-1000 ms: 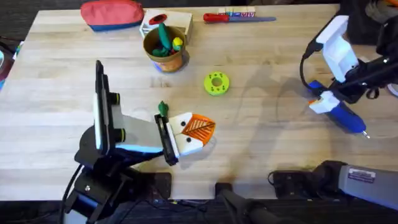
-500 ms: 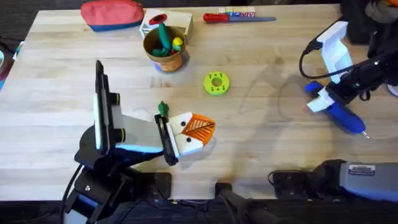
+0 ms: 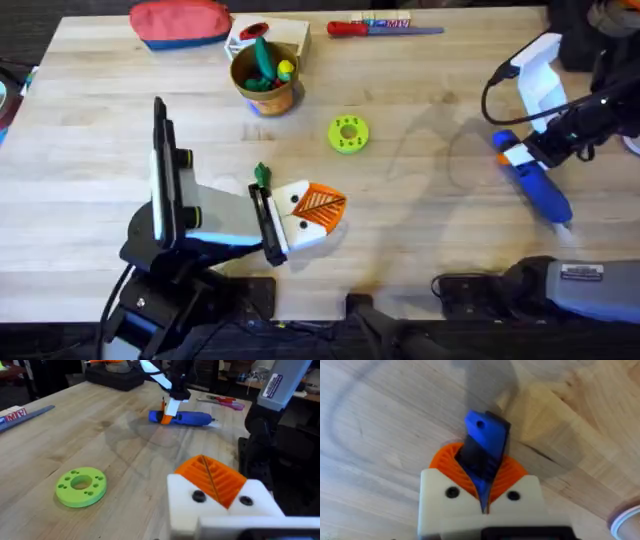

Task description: Pick up the gripper from the table and insert it into the empty holder that is missing its gripper. Then pick up a screw, insert it into the mounting hole, and use the screwdriver to tighten it. Finally, clean up the table by picking up the vegetable and placing it into the bucket.

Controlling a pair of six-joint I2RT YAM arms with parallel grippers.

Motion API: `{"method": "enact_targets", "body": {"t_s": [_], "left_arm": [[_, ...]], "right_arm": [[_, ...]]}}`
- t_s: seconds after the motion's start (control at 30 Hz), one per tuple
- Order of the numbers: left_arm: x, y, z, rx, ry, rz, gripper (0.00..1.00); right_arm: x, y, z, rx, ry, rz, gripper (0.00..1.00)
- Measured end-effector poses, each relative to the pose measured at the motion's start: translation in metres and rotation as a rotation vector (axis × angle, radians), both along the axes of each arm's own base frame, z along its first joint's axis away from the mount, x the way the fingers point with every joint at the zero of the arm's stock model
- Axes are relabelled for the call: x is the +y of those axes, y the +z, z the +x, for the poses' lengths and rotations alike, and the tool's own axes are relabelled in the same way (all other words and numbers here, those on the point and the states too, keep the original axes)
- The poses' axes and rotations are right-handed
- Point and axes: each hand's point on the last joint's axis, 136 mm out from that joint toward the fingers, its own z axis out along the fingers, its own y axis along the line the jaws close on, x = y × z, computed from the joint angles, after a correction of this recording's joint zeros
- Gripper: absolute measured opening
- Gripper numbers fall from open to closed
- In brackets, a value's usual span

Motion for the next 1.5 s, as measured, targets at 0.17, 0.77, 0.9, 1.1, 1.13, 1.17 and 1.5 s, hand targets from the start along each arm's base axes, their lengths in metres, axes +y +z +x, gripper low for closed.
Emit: {"method": "enact_targets", "body": {"t_s": [0.17, 0.77, 0.9, 1.1, 1.13, 1.17, 1.5], "left_arm": [[0.0, 0.0, 0.0, 0.0, 0.0, 0.0, 0.014], [0.0, 0.0, 0.0, 0.0, 0.0, 0.0, 0.014], [0.0, 0.0, 0.0, 0.0, 0.0, 0.0, 0.014], [0.0, 0.0, 0.0, 0.0, 0.0, 0.0, 0.014], [0.0, 0.0, 0.0, 0.0, 0.0, 0.0, 0.014], [0.0, 0.0, 0.0, 0.0, 0.0, 0.0, 0.014], [0.0, 0.0, 0.0, 0.0, 0.0, 0.0, 0.014]], "right_arm": [[0.002, 0.0, 0.0, 0.005, 0.008, 0.0, 0.01], [0.009, 0.088, 0.024, -0.275, -0.247, -0.034, 0.007], [0.009, 0.123, 0.018, -0.407, -0.405, -0.004, 0.007], [0.012, 0.165, 0.009, -0.579, -0.548, 0.057, 0.007], [0.013, 0.171, 0.006, -0.599, -0.569, 0.073, 0.007], [0.016, 0.175, 0.002, -0.614, -0.586, 0.093, 0.007], [0.068, 0.211, -0.007, -0.703, -0.641, 0.455, 0.007]]}}
